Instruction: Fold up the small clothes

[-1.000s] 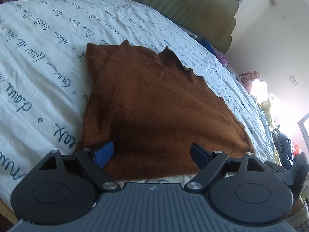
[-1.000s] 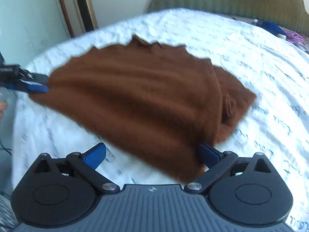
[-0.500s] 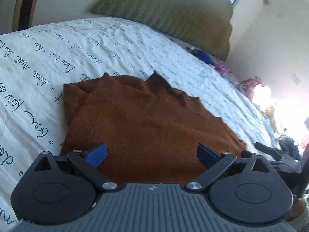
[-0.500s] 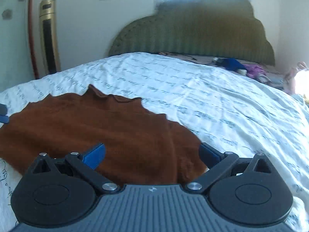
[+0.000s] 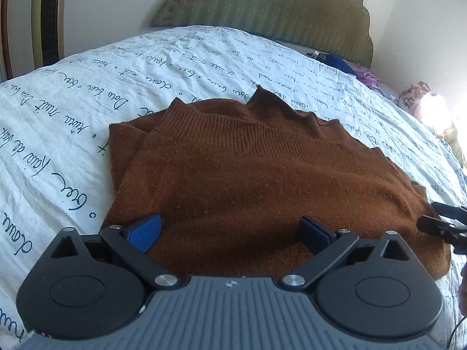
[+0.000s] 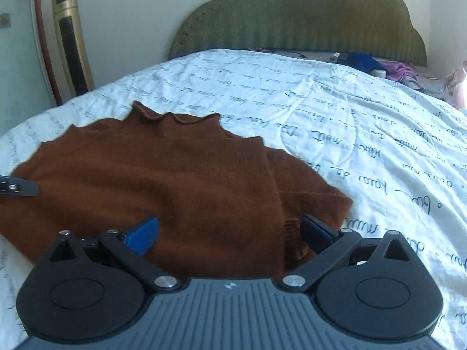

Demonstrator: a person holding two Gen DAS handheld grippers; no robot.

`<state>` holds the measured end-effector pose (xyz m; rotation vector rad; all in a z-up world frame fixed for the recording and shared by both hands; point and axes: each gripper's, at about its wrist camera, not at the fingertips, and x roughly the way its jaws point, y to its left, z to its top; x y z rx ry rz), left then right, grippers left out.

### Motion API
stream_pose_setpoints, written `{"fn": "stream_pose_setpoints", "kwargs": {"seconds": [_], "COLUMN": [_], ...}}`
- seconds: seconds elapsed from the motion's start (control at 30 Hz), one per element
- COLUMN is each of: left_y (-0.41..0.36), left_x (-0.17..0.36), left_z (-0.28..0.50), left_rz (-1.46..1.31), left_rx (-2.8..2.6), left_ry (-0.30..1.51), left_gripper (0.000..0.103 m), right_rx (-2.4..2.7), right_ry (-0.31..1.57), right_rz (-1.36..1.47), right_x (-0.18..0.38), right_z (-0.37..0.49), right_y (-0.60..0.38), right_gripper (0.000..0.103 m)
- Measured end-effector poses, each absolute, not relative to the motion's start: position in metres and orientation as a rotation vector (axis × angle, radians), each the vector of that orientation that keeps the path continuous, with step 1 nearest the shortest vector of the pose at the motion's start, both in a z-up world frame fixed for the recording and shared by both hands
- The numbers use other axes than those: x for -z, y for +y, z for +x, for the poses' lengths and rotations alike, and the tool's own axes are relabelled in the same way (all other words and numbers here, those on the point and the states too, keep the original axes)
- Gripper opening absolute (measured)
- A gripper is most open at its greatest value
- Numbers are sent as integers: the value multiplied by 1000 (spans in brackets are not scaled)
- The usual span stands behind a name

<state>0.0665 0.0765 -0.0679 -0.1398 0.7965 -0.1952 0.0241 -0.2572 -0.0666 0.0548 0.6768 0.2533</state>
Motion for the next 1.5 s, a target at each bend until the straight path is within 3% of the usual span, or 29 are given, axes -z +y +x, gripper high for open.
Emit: {"fn": "stream_pose_setpoints", "kwargs": {"seconds": [0.2,0.4,0.57,0.77,1.0,1.27,1.5], "left_y": [70,83,102,145,187,189,199], "left_x": [69,59,41,23,32,62,79], "left_z": [64,65,71,87,119,176,202], "left_rz": [-112,-139,-147,-128,-240,-440,-585], "left_rx": [181,217,211,148,191,349,450], "left_ry": [797,815,808,778,847,1016,1050], "left_gripper": [101,101,101,103,103,103,103], "right_rx": [-211,-105,-183,-329,-439,-465,-417], "right_ry": [737,760,710,680,648,618,602], "right_rz": [-41,84,88,-108,-229,-184,-299], "right_x": [94,72,57,55,57,48,56], "right_z": [1,-15,-28,-34,-49,-41,-48], "right_y": [-254,-262,-213,-131,-69,-36,-9], "right_gripper": [103,103,103,103,103,103,103]}}
